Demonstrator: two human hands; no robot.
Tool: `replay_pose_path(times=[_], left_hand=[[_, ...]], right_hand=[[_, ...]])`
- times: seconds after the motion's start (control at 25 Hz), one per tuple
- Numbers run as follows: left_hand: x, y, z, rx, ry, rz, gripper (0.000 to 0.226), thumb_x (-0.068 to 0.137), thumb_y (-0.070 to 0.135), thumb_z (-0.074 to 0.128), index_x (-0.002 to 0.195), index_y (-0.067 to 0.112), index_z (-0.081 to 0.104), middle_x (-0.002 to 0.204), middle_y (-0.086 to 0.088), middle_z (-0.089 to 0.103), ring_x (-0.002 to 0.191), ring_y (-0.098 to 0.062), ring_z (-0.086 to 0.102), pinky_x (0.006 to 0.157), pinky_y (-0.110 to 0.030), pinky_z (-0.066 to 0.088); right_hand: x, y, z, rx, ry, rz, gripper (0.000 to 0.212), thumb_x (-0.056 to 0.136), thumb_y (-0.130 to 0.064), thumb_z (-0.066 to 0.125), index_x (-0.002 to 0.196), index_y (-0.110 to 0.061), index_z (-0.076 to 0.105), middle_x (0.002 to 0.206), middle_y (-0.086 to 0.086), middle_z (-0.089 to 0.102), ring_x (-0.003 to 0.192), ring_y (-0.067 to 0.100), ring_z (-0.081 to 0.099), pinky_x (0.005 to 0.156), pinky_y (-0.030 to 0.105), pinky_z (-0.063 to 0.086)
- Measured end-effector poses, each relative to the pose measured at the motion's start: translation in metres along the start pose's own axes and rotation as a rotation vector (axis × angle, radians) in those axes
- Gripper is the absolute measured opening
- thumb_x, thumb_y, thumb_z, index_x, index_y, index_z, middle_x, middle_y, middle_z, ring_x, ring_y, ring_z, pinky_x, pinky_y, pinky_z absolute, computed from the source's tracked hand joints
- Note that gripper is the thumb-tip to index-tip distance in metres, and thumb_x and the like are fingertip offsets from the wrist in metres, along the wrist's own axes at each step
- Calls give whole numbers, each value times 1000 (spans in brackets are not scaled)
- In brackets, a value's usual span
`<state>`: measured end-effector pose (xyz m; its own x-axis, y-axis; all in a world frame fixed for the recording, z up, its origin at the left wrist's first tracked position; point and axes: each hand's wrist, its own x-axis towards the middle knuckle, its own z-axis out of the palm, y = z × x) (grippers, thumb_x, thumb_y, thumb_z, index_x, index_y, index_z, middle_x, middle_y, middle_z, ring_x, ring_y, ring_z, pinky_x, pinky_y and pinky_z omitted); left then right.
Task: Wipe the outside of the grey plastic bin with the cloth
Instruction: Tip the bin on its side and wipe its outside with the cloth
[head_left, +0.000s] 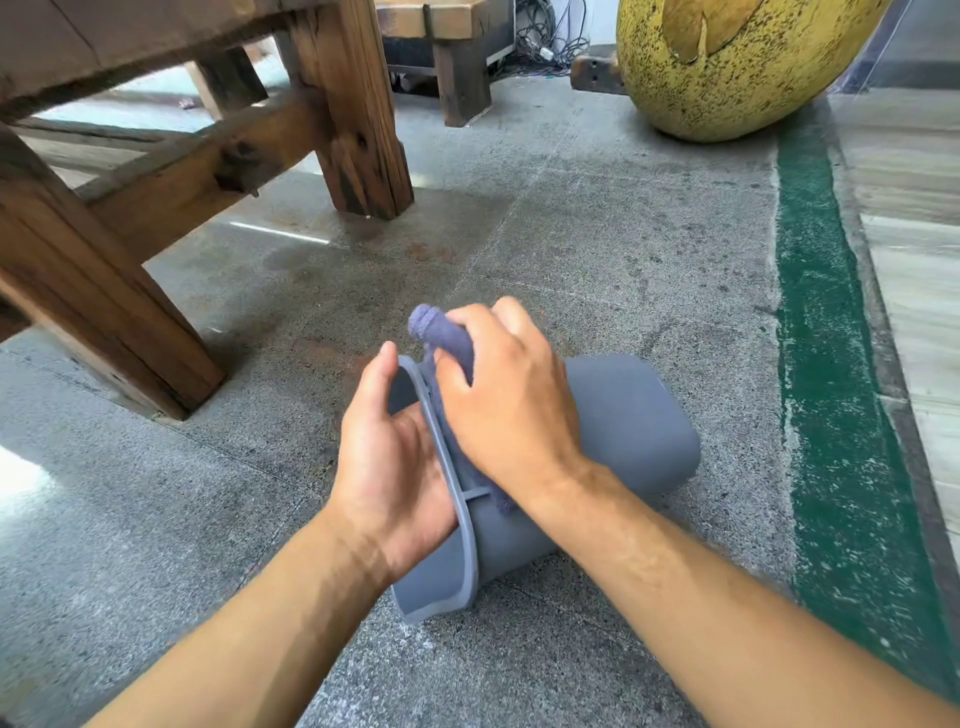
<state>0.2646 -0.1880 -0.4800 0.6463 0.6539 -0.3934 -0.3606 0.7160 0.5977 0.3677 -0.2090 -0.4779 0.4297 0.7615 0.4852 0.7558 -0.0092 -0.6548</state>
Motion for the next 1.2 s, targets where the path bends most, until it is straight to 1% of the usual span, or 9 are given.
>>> replay_pose_path(times=[0.08,0.24,0.36,0.44,0.6,0.76,1.0,1.12,1.2], left_hand=[[0,-4,2,-18,-6,-2,82,91,71,42,146,11,55,150,-22,53,137,-36,53,118,-51,35],[-1,-4,-1,-25,20,1,81,90,71,43,137,8,64,141,-23,61,131,-37,59,112,-49,42],[-3,-5,3,-27,-2,-12,80,91,71,42,135,8,66,138,-23,63,130,-36,60,111,-49,43],[-2,-6,5,-26,-9,-3,79,92,69,42,138,8,63,140,-23,62,131,-36,59,113,-49,42],[0,-6,6,-29,-30,3,78,94,67,42,142,7,58,145,-22,58,134,-36,56,117,-51,36],[0,-7,3,-18,-57,-9,76,96,64,42,144,8,56,147,-23,56,136,-38,54,120,-54,32],[-4,-6,4,25,-25,-10,76,95,65,42,135,5,64,139,-23,62,131,-37,58,117,-55,36],[-4,-4,3,56,1,-13,80,92,68,44,135,4,64,140,-23,62,131,-38,58,116,-55,38],[-5,-2,1,76,21,-15,83,91,69,44,135,2,63,138,-23,64,129,-38,60,112,-53,42]], right_hand=[[-7,-2,5,-65,-23,12,20,94,-26,61,113,-19,63,107,7,55,88,41,63,68,49,51],[-9,1,8,-92,-26,50,25,97,-30,59,120,-19,60,112,7,54,92,40,63,69,47,48],[-8,4,6,-132,-44,72,25,99,-34,56,121,-20,58,114,6,53,95,38,63,69,45,45],[-6,6,6,-144,-40,72,26,99,-33,56,120,-19,58,114,7,54,95,38,63,69,44,43],[-1,8,8,-169,-52,65,26,99,-33,57,119,-17,57,114,8,54,97,39,63,77,46,44],[1,14,9,-193,-54,80,25,99,-33,56,119,-17,57,115,8,54,96,39,64,77,45,43],[8,29,8,-234,-56,131,25,100,-32,54,119,-17,57,115,7,54,98,37,63,77,45,44],[10,35,8,-245,-57,150,25,100,-33,54,119,-17,57,116,7,54,99,37,63,77,45,44],[11,42,8,-263,-54,172,25,100,-34,54,119,-17,56,116,8,54,100,37,63,76,45,45]])
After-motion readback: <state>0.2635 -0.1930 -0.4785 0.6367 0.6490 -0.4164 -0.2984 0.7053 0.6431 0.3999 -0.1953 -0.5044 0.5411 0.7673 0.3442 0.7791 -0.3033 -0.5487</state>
